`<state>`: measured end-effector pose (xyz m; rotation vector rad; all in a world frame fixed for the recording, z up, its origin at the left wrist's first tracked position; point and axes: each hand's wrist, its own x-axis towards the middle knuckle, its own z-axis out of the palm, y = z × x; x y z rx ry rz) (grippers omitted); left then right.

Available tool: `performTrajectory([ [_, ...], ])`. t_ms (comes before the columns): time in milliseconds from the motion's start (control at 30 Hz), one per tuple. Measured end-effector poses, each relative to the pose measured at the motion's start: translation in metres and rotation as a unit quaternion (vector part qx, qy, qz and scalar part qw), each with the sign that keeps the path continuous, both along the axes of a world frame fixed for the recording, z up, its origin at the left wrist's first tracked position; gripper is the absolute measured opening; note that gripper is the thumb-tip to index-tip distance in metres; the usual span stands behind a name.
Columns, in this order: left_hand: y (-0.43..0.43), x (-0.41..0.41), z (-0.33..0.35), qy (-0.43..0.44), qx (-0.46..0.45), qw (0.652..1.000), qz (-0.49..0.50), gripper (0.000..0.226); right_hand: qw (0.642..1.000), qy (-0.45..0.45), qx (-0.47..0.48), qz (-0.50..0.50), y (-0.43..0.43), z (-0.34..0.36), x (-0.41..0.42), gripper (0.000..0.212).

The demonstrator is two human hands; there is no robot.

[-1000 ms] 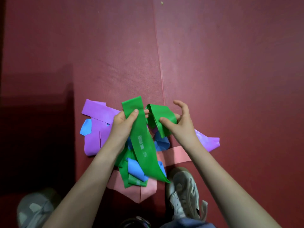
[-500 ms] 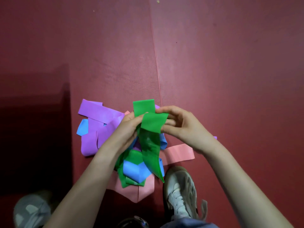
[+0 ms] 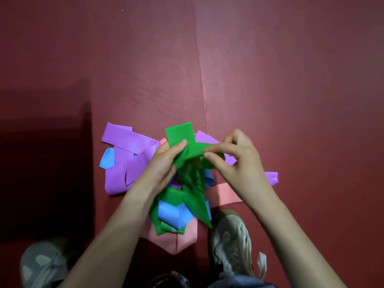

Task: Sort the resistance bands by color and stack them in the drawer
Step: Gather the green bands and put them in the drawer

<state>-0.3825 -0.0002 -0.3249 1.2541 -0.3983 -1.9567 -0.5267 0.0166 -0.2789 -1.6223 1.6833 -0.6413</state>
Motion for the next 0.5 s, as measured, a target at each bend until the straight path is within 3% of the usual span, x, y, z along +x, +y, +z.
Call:
performTrajectory([
  [100, 0.002, -0.001, 0.001, 0.007, -0.011, 1.000, 0.004, 0.026, 0.993, 0.044, -0.107, -0.004, 0.001, 0.006, 0.002, 0.026],
  [200, 0.001, -0.002, 0.004, 0.012, -0.015, 1.000, 0.011, 0.026, 0.989, 0.011, -0.127, 0.074, 0.002, 0.009, 0.008, 0.024],
  [267, -0.001, -0.001, 0.004, 0.009, -0.018, 1.000, 0.014, 0.026, 0.993, -0.027, -0.084, 0.077, 0.006, 0.007, 0.014, 0.022],
  [367, -0.003, 0.000, 0.004, -0.003, -0.024, 1.000, 0.013, 0.025, 0.993, -0.119, 0.001, -0.010, 0.008, 0.008, 0.022, 0.011],
  [500, -0.004, -0.004, 0.003, -0.021, -0.037, 0.999, -0.010, 0.023, 0.952, -0.260, 0.059, -0.148, -0.001, 0.006, 0.030, 0.026],
])
